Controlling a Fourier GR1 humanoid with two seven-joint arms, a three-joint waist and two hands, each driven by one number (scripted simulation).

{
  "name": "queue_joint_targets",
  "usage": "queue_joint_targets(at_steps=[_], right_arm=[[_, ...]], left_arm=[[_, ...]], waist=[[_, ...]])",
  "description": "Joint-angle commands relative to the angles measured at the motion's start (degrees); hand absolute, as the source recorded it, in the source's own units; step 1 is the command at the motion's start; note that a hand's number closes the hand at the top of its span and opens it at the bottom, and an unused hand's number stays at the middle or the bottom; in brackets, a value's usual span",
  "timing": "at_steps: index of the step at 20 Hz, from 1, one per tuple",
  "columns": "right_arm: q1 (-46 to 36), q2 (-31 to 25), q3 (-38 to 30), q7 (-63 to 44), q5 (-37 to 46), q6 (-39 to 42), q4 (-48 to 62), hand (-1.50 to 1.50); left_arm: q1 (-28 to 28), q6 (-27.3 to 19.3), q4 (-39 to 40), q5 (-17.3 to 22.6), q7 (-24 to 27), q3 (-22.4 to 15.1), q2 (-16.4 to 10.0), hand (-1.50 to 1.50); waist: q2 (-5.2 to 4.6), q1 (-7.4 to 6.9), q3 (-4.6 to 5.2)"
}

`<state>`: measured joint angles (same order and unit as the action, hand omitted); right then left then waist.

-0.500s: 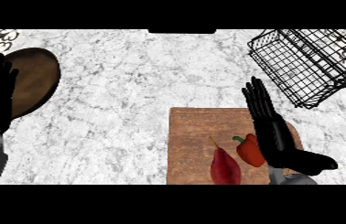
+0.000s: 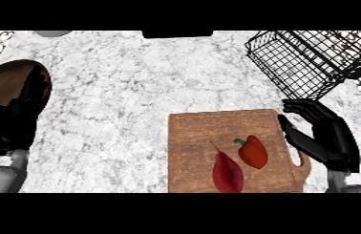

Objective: Pick the bell pepper from the cutting board and place it in the tiered basket

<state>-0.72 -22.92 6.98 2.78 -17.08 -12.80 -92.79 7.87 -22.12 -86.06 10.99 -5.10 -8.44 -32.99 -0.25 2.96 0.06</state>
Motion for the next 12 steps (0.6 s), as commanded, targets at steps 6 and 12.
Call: queue_joint_targets(at_steps=[6,12], right_arm=[[11.9,-12.5,-6.8,-14.0,5.5,-4.1,-13.8,-1.5],[11.0,-29.2,-4.2,-23.8,7.2,10.9,-19.0,-1.5]], left_arm=[[-2.8,3.6,1.9,-3.1,4.9,-3.2,3.0,0.0],[1.3,2.9,3.6,-4.5,2.4,-4.0,3.5,0.0]], waist=[[0.43,-2.13,0.03],[0.18,-2.23,0.15]])
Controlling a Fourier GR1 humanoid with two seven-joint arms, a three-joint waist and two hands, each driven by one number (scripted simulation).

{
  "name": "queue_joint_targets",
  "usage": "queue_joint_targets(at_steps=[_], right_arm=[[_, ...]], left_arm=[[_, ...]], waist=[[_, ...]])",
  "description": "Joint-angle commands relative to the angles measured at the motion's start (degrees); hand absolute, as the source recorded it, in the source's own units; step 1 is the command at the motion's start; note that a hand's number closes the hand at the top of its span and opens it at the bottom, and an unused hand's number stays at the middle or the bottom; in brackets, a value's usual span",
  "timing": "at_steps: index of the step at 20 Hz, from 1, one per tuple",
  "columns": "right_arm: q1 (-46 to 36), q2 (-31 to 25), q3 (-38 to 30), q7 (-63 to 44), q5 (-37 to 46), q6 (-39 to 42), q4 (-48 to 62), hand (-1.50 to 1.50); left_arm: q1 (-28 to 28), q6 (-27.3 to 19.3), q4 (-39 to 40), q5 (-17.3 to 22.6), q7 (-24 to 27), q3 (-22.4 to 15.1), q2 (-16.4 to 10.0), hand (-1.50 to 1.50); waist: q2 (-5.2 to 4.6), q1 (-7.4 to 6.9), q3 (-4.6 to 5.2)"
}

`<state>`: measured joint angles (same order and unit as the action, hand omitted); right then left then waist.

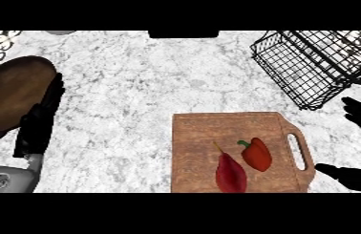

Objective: Pick the bell pepper from the cutting board and place it in the tiered basket

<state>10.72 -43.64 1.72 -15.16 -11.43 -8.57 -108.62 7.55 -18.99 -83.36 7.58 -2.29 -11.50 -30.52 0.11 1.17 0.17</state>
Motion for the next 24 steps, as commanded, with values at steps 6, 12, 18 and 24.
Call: queue_joint_targets(at_steps=[6,12,18,24], right_arm=[[-11.0,-15.9,4.9,-25.6,-1.5,13.3,-9.9,-1.5],[-24.0,-7.9,14.1,-41.3,2.6,11.5,-7.5,-1.5],[-29.5,-1.7,19.9,-50.7,3.5,14.2,-4.6,-1.5],[-30.3,-0.5,20.8,-49.9,5.2,18.6,1.1,-1.5]], left_arm=[[2.6,2.7,3.8,-0.1,2.0,0.6,1.1,0.0],[1.4,-0.5,-1.0,-4.6,-1.7,-1.5,4.1,0.0],[2.0,3.2,2.8,-3.8,1.0,1.5,3.8,0.0],[2.5,2.6,1.8,-5.3,-1.2,2.7,5.0,0.0]], waist=[[-0.51,-2.49,0.07],[-0.32,-2.8,-0.1],[-0.24,-2.06,-0.1],[-0.12,-1.57,-0.15]])
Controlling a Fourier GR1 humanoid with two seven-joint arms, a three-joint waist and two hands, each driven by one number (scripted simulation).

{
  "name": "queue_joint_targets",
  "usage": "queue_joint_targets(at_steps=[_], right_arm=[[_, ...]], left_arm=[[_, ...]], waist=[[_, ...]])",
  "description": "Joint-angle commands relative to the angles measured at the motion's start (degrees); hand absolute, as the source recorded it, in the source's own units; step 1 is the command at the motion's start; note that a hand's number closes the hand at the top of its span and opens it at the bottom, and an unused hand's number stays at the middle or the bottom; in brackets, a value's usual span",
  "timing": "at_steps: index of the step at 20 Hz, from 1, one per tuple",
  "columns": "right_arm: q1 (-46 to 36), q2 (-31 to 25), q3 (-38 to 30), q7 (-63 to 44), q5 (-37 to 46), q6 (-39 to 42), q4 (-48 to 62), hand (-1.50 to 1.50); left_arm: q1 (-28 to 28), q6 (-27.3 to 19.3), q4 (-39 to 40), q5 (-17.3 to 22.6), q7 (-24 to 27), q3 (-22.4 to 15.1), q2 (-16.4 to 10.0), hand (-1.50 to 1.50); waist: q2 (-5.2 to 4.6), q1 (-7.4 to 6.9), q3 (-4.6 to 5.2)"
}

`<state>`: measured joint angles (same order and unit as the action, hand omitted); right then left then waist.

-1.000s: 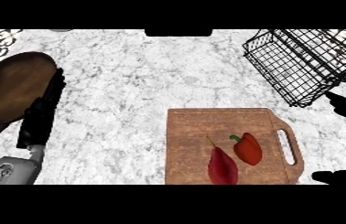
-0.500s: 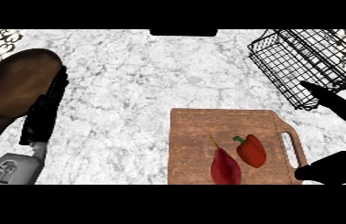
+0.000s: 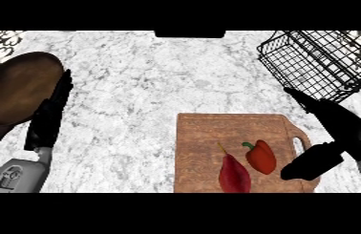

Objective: Pick the bell pepper from the cutting board and place it in the tiered basket

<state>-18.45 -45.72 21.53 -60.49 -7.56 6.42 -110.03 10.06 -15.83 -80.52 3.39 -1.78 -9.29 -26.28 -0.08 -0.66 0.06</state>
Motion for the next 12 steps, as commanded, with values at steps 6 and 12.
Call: queue_joint_targets(at_steps=[6,12], right_arm=[[1.2,3.9,3.2,-6.0,5.0,4.1,1.2,-1.5],[4.7,4.2,6.2,-7.8,11.5,4.2,-5.6,-1.5]], left_arm=[[-3.9,0.5,-5.3,-2.6,-1.9,0.6,1.3,0.0],[-1.0,3.8,3.2,-1.6,3.3,4.4,2.2,0.0]], waist=[[0.18,0.38,-0.05],[0.15,0.98,0.0]])
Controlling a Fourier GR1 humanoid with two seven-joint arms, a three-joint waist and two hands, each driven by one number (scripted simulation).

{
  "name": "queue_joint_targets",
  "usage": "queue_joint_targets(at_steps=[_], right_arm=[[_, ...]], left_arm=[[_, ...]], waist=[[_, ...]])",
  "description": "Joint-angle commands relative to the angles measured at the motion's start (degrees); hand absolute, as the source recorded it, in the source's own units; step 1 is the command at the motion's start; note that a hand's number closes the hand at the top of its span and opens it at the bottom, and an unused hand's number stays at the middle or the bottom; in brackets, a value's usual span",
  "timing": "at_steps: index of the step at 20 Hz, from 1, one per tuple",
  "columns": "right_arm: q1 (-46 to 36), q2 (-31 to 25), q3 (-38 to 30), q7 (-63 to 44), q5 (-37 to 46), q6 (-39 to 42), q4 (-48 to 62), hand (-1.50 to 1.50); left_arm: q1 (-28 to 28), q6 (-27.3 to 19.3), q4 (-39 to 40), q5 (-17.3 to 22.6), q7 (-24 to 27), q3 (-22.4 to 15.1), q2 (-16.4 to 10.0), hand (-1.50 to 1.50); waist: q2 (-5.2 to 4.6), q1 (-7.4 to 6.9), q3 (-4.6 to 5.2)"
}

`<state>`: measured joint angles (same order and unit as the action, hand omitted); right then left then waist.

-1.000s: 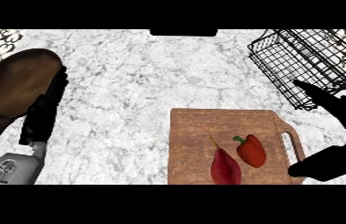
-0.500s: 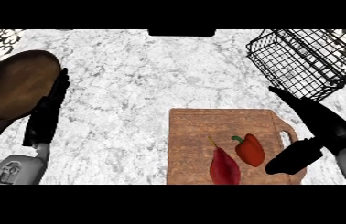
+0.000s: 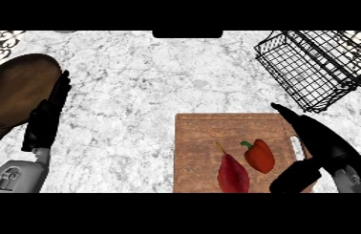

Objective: Pick the bell pepper from the cutting board and place it in the tiered basket

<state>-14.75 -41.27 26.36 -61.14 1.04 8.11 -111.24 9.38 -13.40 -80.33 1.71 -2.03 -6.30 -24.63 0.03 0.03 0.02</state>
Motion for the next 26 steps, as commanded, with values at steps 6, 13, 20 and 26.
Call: queue_joint_targets(at_steps=[6,13,20,26], right_arm=[[5.7,-0.2,1.8,-3.9,9.5,2.4,-5.8,-1.5],[-0.7,7.2,2.9,-8.5,12.9,5.7,0.4,-1.5],[3.4,9.6,3.6,-7.8,15.1,5.1,1.4,-1.5],[4.5,11.9,1.8,-4.8,16.5,7.4,3.6,-1.5]], left_arm=[[-1.9,1.6,-4.3,-1.7,-2.6,1.5,0.3,0.0],[-1.8,3.2,-3.3,-2.6,-0.9,2.8,1.6,0.0],[0.6,3.8,-4.3,-3.9,-4.3,4.1,1.7,0.0],[0.1,3.4,-4.4,-6.0,-3.9,3.9,4.6,0.0]], waist=[[0.12,0.19,-0.02],[-0.02,-0.31,0.02],[0.03,-0.01,-0.01],[0.02,-0.05,-0.01]])
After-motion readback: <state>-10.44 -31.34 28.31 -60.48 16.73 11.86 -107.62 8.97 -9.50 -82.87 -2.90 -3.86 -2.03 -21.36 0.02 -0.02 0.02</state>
